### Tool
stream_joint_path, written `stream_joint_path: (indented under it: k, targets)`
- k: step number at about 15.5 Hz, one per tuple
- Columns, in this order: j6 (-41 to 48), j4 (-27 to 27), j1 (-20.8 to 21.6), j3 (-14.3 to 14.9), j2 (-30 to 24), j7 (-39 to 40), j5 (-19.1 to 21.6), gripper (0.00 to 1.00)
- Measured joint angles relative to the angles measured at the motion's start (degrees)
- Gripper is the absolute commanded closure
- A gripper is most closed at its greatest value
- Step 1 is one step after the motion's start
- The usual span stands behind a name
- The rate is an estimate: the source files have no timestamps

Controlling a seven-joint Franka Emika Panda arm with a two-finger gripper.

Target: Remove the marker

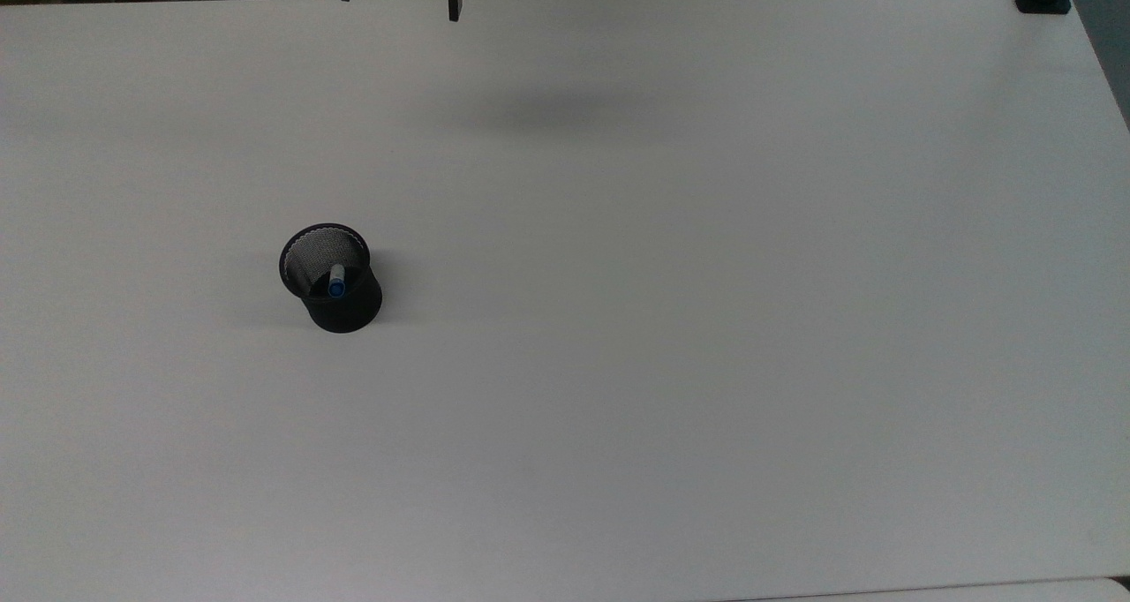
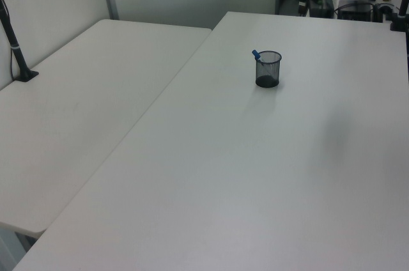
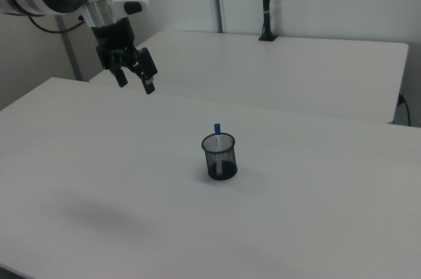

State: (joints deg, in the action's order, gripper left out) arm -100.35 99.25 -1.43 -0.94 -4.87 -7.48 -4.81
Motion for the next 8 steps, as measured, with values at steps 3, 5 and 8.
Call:
stream_joint_path:
  k: [3, 5, 8]
  targets:
    - [0.0, 0.0, 0.0, 0.0, 0.0, 0.0, 0.0, 0.00]
    - [0.0, 0.0, 0.0, 0.0, 0.0, 0.0, 0.0, 0.00]
    - [0.0, 0.0, -0.1, 0.1, 0.0, 2.6, 0.0, 0.00]
